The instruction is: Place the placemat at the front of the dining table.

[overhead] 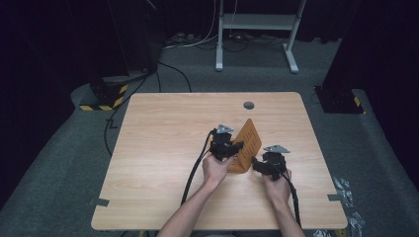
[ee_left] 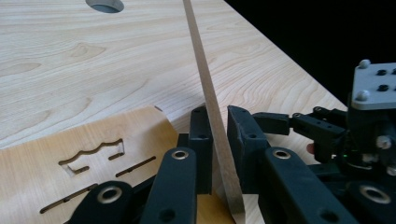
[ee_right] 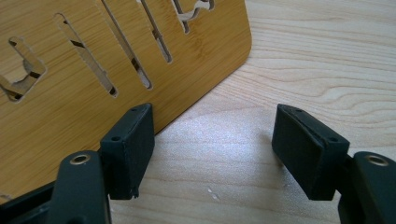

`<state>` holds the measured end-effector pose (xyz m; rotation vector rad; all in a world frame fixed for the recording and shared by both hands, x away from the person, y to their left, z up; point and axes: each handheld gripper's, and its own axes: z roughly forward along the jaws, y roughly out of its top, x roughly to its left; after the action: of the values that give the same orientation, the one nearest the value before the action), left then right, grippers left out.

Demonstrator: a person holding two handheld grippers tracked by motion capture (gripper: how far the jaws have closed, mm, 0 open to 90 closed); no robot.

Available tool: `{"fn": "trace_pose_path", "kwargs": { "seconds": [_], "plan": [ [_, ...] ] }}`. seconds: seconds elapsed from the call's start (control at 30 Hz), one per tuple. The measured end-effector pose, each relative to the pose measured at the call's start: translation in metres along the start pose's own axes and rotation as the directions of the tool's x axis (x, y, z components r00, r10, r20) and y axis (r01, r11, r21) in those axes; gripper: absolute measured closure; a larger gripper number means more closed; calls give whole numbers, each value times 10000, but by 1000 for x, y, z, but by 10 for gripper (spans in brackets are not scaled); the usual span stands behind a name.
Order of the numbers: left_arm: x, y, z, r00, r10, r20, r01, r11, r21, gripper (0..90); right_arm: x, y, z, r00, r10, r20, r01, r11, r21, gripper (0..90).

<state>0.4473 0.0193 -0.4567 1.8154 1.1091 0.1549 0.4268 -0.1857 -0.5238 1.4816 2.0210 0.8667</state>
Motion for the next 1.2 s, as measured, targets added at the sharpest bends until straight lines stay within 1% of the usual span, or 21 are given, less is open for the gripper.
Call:
{"fn": "trace_pose_path", "kwargs": {
  "seconds": [0.13, 0.17, 0.2, 0.27, 0.3, 0.33, 0.37, 0.43, 0.5, 0.67, 0.73, 0.9, 1.13, 1.2],
  "plan": [
    [0, 0, -1, 9999, -23, 131, 24, 10000, -12, 813, 0, 0, 0, 10000, 54, 17, -54, 10000, 16, 294],
    [-1, 0, -1, 9999, -72, 151, 72, 10000, -20, 816, 0, -1, -1, 10000, -14, 7, 14, 10000, 23, 293],
    [-1, 0, -1, 9998, -98, 194, 98, 9999, -33, 821, 0, 0, -1, 10000, 70, -35, -70, 9999, 92, 292],
    [-1, 1, -2, 9995, -126, 272, 127, 9999, -32, 833, -2, -1, 0, 9999, -12, 105, 12, 10000, -7, 273],
    [-2, 0, -2, 9993, -152, 330, 153, 9999, -47, 840, -3, -1, 0, 9997, 144, 199, -145, 9999, 20, 264],
    [-2, 0, -2, 9991, -152, 391, 153, 9999, -43, 845, -5, -1, -1, 9996, 170, 219, -172, 9998, 101, 262],
    [-3, 1, -2, 9990, -93, 432, 93, 10000, -17, 848, -6, -1, -1, 9989, 282, 361, -283, 9996, 11, 261],
    [-5, 0, -2, 9986, -150, 505, 153, 9999, -46, 855, -7, -1, -1, 9986, 334, 419, -335, 9994, 14, 258],
    [-6, 0, -2, 9985, -117, 543, 121, 9999, -67, 859, -7, -2, -1, 9986, 305, 433, -306, 9995, 9, 258],
    [-8, 1, -3, 9985, -65, 552, 68, 10000, -39, 860, -8, -2, -1, 9984, 323, 454, -324, 9995, 15, 254],
    [-8, 1, -4, 9985, 18, 547, -16, 10000, -44, 860, -8, -2, -2, 9982, 357, 479, -358, 9994, 12, 252],
    [-8, 3, -10, 9986, -9, 530, 24, 9996, -269, 860, -8, -2, -2, 9981, 364, 490, -365, 9993, 24, 250],
    [-7, 5, -19, 9986, 43, 522, -22, 9991, -416, 860, -8, -3, -2, 9981, 357, 493, -359, 9993, 32, 250],
    [-6, 6, -21, 9986, 128, 514, -107, 9991, -407, 860, -8, -3, -2, 9982, 355, 490, -356, 9994, 28, 250]
  ]
}}
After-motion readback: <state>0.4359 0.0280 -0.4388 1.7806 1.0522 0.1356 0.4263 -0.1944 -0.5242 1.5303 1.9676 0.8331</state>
